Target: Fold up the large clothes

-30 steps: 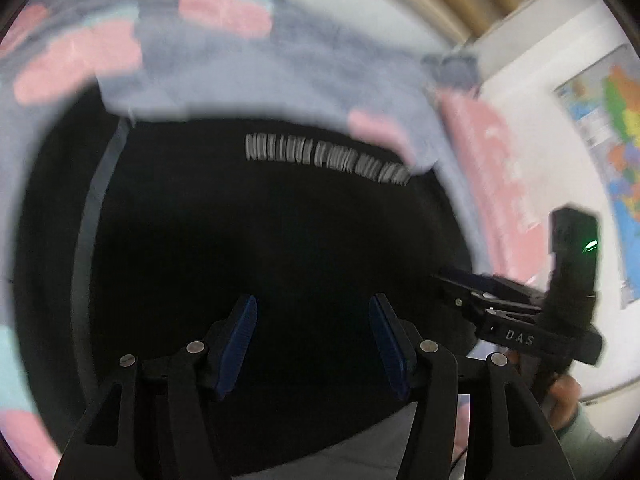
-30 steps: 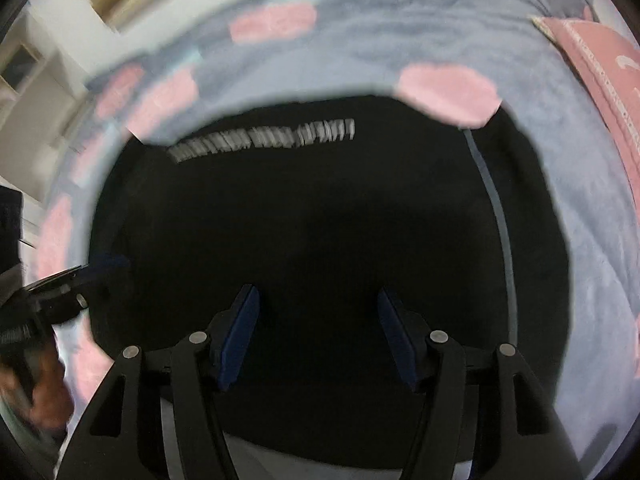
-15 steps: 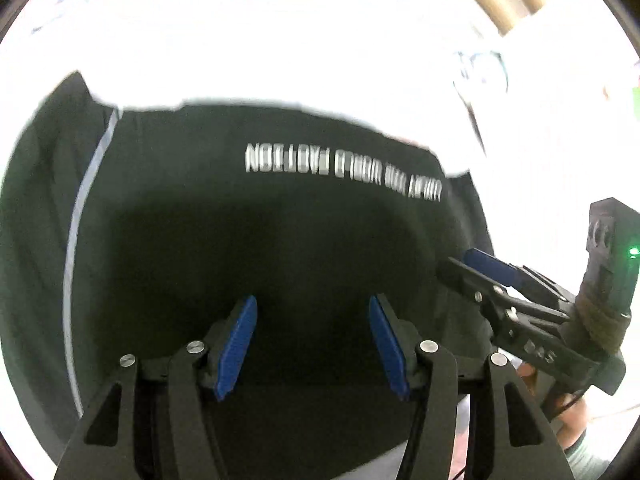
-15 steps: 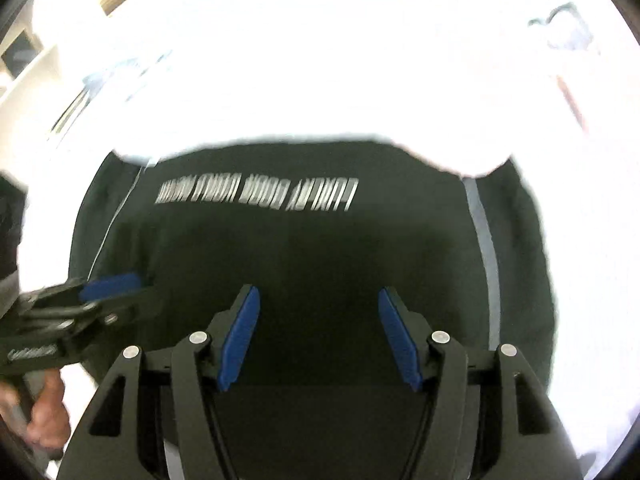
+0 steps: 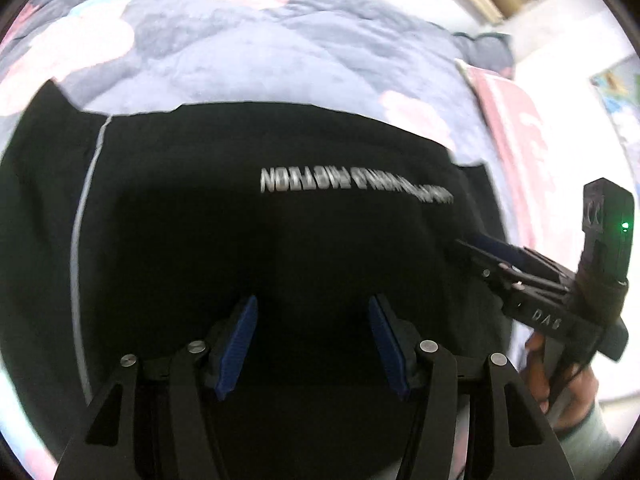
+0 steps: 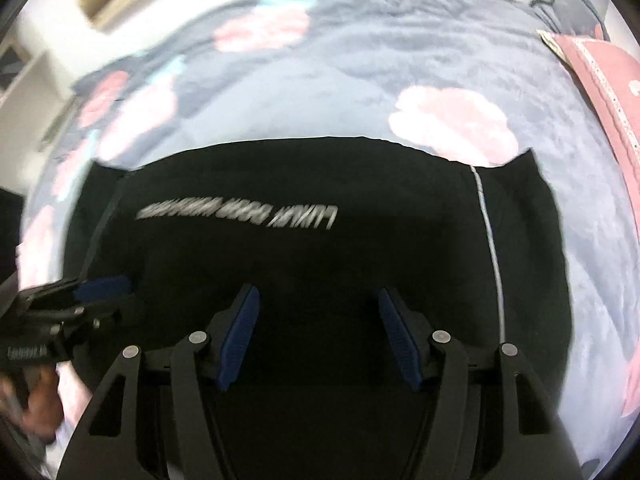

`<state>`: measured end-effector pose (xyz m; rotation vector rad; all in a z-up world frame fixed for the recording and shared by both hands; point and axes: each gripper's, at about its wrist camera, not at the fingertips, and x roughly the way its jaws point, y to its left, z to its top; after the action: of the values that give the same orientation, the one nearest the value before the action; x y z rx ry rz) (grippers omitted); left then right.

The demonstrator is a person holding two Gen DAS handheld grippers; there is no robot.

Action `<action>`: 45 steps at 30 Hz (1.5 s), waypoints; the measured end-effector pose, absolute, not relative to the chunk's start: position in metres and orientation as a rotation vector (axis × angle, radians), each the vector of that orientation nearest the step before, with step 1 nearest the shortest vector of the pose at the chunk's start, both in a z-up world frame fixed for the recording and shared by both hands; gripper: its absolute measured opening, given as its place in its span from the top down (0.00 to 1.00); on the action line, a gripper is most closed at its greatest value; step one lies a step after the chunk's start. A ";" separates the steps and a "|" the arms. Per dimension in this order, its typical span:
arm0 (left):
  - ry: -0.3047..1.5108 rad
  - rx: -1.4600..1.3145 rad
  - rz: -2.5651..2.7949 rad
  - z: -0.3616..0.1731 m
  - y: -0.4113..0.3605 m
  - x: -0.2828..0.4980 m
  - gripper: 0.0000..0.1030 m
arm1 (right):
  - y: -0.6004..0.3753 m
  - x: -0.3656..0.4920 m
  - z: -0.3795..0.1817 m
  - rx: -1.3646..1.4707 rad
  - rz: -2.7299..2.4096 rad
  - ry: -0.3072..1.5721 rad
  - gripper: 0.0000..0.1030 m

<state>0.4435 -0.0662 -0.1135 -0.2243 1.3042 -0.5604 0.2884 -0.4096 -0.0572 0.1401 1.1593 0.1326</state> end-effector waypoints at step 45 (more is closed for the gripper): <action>1.175 -0.274 -0.227 -0.055 0.082 0.348 0.42 | -0.485 0.177 0.006 0.110 -0.233 1.190 0.17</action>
<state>0.3483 0.0818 -0.0547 -0.2740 1.1750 -0.2268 0.1771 -0.4848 0.0056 0.1103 1.1901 -0.2326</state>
